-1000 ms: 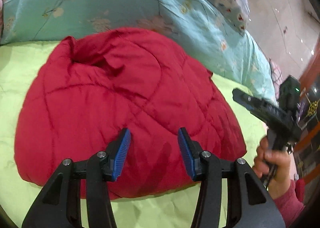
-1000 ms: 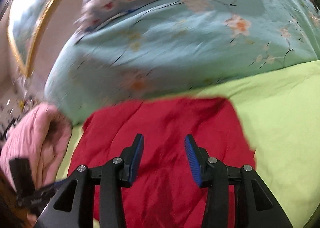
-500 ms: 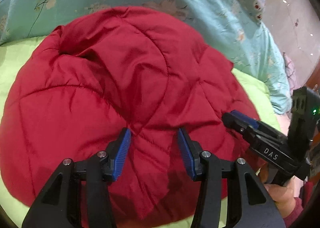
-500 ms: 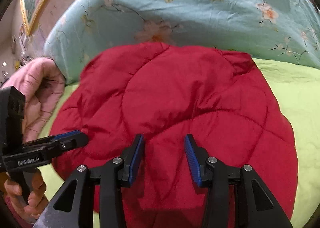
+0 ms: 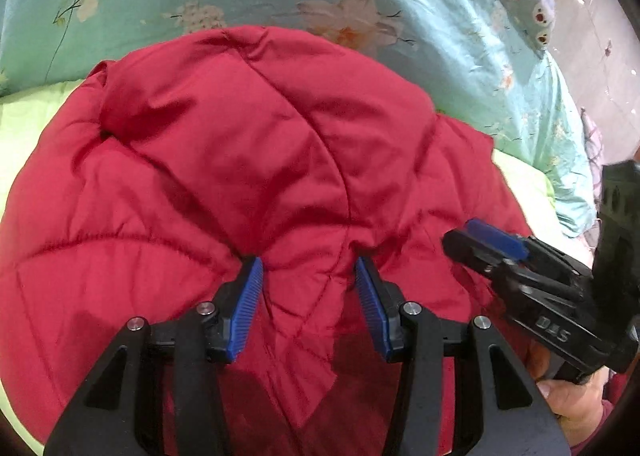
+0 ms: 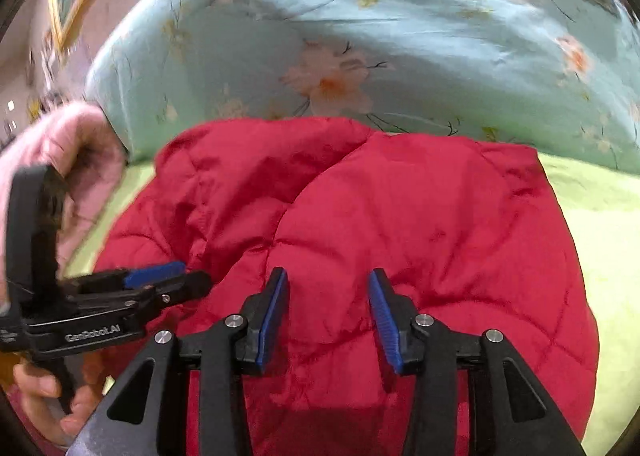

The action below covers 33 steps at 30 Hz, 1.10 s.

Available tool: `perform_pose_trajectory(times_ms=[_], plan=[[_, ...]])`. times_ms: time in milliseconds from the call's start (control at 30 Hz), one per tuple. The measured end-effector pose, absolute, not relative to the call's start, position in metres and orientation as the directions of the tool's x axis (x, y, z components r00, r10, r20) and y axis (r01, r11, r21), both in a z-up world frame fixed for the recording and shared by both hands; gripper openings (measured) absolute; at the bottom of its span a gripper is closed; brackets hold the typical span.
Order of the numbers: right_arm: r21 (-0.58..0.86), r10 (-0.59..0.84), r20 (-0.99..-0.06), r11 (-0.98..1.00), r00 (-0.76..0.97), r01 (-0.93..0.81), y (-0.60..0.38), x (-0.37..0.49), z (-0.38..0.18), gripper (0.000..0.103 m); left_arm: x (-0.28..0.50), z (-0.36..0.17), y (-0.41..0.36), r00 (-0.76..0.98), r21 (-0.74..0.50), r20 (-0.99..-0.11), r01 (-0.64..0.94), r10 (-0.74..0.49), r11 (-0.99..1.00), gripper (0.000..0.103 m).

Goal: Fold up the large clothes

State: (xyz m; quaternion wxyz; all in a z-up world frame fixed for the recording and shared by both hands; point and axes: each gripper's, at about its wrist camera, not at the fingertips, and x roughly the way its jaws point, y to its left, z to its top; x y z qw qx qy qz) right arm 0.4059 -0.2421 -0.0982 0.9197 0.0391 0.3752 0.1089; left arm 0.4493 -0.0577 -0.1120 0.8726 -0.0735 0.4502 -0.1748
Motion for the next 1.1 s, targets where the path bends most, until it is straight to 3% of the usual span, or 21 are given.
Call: perform_pose_trajectory(times_ms=[167,300,467,933,1033,1100], plan=[[0.228,0.223,-0.729,0.971,0.648,-0.077,-0.268,0.444,-0.117,0.035,0.484,-0.117,-0.052,0.509,-0.301,-0.782,0.197,-0.360,0.933,0.045],[0.233,0.211,-0.748,0.971,0.629,-0.048,-0.275,0.462,-0.123,0.034,0.510,-0.127,-0.042,0.494,-0.305,-0.806,0.128,-0.327,0.944,0.020],[0.224,0.191,-0.757,0.974,0.625,-0.025,-0.277,0.471,-0.130,0.034,0.526,-0.138,-0.037,0.481,-0.318,-0.814,0.100,-0.326,0.943,0.012],[0.315,0.242,-0.709,0.949,0.662,-0.010,-0.297,0.451,-0.117,0.038,0.509,-0.122,-0.038,0.492,-0.312,-0.807,0.117,-0.328,0.943,0.013],[0.317,0.244,-0.698,0.948,0.674,-0.015,-0.303,0.435,-0.105,0.040,0.488,-0.107,-0.032,0.513,-0.320,-0.787,0.136,-0.343,0.938,0.023],[0.326,0.249,-0.686,0.945,0.683,-0.016,-0.309,0.425,-0.099,0.045,0.476,-0.098,-0.027,0.526,-0.329,-0.772,0.149,-0.357,0.932,0.038]])
